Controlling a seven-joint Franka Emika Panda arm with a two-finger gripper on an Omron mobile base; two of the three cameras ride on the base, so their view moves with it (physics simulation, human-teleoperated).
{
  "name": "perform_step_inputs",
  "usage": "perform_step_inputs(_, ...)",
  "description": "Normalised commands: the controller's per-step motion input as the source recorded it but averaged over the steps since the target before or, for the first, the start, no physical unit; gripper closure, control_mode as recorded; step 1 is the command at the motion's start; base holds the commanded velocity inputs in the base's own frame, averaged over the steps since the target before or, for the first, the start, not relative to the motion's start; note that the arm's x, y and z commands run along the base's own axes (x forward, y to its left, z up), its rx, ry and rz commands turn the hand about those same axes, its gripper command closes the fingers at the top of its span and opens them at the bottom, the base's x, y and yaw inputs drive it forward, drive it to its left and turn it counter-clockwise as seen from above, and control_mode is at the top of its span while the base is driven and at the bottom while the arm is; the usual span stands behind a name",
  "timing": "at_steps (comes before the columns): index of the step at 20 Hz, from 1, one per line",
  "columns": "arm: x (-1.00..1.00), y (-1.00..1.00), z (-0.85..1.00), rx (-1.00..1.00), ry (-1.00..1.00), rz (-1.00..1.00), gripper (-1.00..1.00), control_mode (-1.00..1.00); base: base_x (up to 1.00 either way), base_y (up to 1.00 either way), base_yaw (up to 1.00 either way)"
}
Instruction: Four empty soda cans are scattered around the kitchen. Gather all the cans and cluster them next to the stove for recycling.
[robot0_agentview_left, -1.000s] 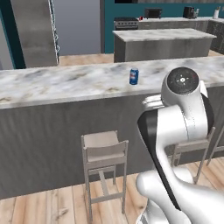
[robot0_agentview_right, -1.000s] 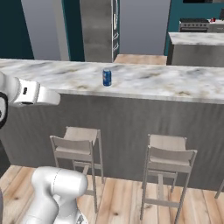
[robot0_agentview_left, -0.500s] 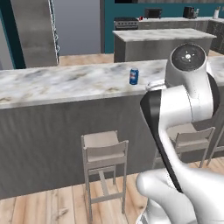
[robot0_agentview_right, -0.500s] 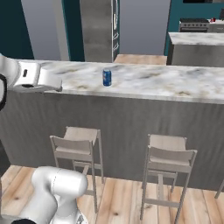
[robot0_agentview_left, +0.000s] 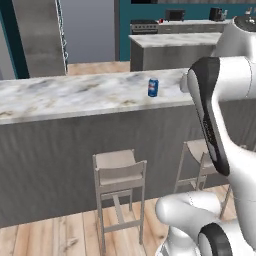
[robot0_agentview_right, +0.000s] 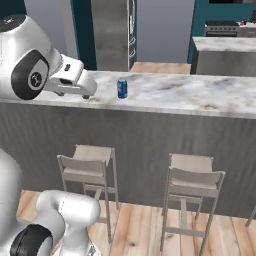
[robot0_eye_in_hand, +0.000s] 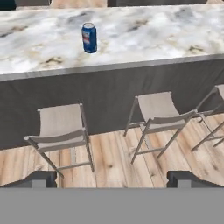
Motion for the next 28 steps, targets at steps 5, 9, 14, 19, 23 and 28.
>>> perform_step_inputs(5, 0.5, -0.03, -0.01, 0.17, 0.12, 0.05, -1.0, -1.0, 0.0, 0.0, 0.0)
perform_step_inputs(9, 0.57, 0.0, -0.17, 0.11, 0.07, 0.04, -1.0, -1.0, 0.0, 0.0, 0.0)
perform_step_inputs(14, 0.71, 0.05, -0.24, 0.05, 0.07, 0.0, -1.0, -1.0, 0.0, 0.0, 0.0)
perform_step_inputs(19, 0.61, 0.12, -0.31, 0.0, 0.01, -0.03, -1.0, -1.0, 0.0, 0.0, 0.0)
perform_step_inputs(23, 0.5, 0.06, -0.19, -0.04, -0.03, -0.04, -1.0, -1.0, 0.0, 0.0, 0.0)
perform_step_inputs(28, 0.38, 0.0, -0.05, -0.06, -0.1, -0.1, -1.0, -1.0, 0.0, 0.0, 0.0)
